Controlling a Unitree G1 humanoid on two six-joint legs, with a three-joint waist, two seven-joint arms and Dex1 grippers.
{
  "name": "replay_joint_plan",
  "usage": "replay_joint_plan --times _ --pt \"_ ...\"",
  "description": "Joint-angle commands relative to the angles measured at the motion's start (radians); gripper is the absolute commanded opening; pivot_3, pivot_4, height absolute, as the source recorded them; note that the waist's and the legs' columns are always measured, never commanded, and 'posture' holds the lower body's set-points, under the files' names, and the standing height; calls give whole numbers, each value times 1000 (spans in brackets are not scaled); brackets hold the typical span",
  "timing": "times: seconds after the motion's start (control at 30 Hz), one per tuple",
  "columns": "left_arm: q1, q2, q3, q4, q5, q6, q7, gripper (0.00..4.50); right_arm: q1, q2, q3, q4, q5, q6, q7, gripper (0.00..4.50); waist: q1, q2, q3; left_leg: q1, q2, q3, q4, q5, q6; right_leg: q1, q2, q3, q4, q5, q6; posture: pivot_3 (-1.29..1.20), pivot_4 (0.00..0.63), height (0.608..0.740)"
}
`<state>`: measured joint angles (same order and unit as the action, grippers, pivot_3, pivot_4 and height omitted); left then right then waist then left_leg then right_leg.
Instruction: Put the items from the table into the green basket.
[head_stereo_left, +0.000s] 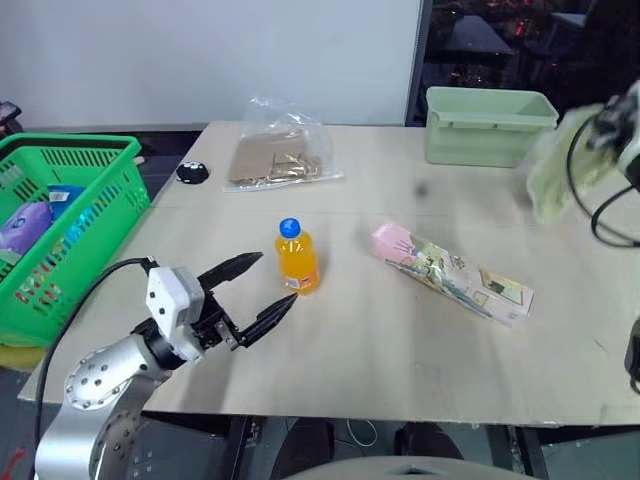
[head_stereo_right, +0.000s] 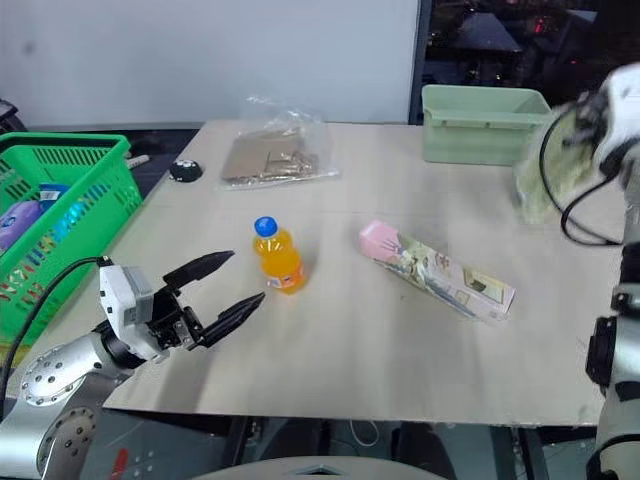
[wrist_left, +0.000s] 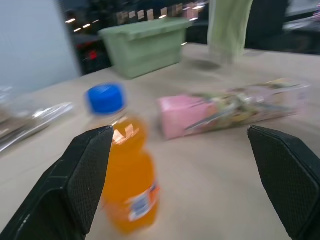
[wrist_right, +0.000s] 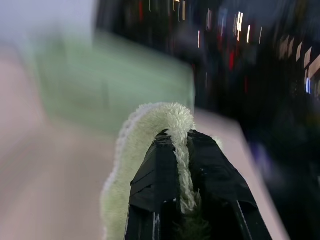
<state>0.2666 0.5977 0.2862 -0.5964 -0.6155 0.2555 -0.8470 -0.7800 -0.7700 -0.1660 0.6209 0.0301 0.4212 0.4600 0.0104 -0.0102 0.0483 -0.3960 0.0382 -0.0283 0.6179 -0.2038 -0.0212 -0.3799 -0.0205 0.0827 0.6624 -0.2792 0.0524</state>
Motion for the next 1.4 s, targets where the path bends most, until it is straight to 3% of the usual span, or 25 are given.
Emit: replay_joint_plan --times 0.03,0.13,0.17,0.2,0.23,0.3,0.47,0.57,0.67,0.87,1.07,1.27,1.4 --pt "-54 30 -27 -24 -37 19 -26 4500 17 -4 61 148 -78 -124 -31 41 -10 1 0 0 0 0 0 0 0 0 0 0 0 0 0 98 0 740" --pt "-110 43 -51 -25 -52 44 -26 4500 28 -23 104 278 -119 -199 -19 41 -23 2 1 0 0 0 1 0 0 0 1 1 0 0 0 97 0 740" --pt "-129 47 -60 -34 -59 58 -19 4500 33 -36 111 303 -127 -218 -14 777 -25 2 1 0 0 0 0 0 0 0 1 1 0 0 0 97 0 740" --pt "-143 50 -67 -45 -65 70 -14 4500 37 -47 113 316 -130 -232 -7 1026 -27 2 1 0 0 -1 0 0 0 0 1 1 0 0 0 93 0 740" --pt "-153 54 -72 -53 -73 82 -9 4500 43 -57 111 316 -127 -240 4 1653 -28 2 1 0 0 -1 0 0 0 0 1 1 0 1 1 88 0 740" --pt "-168 58 -79 -62 -86 101 -3 4500 62 -78 104 294 -120 -249 28 2459 -28 2 0 0 0 -1 0 0 0 0 2 1 0 2 4 77 0 740" --pt "-205 72 -95 -62 -108 136 -6 4500 194 -142 13 81 -37 -194 92 4482 -27 2 0 0 0 -2 0 0 0 0 2 0 0 2 4 34 0 740" --pt "-247 90 -109 -43 -120 155 -25 4500 374 -169 -141 -217 89 -137 164 4482 -25 3 0 0 0 -2 0 0 0 0 2 0 0 2 4 -4 0 740" --pt "-313 105 -143 -20 -119 178 -44 4500 581 -114 -313 -645 330 -64 287 4482 -28 5 -1 -1 0 -4 1 0 0 1 3 0 1 1 6 -35 0 740" --pt "-493 152 -285 1 5 244 -29 4500 842 -84 -361 -1162 579 140 333 4482 -67 3 -3 1 1 -5 2 0 0 3 5 0 1 -1 8 -105 0 740" --pt "-777 203 -477 82 109 350 -116 4500 961 -56 -316 -1334 553 169 271 4482 -96 0 -1 -3 -1 -5 10 0 0 4 5 2 0 -2 7 -169 0 740" --pt "-1081 103 -735 348 255 339 -312 4500 1114 -17 -365 -1470 555 166 260 4482 -133 -2 -1 -5 -2 -5 11 -1 0 4 6 5 -1 -2 7 -303 11 740" --pt "-1198 57 -833 564 351 239 -459 4500 1222 3 -386 -1536 533 158 266 4482 -195 -2 0 -6 -1 -6 10 -1 1 3 8 6 -1 -3 9 -377 19 740"
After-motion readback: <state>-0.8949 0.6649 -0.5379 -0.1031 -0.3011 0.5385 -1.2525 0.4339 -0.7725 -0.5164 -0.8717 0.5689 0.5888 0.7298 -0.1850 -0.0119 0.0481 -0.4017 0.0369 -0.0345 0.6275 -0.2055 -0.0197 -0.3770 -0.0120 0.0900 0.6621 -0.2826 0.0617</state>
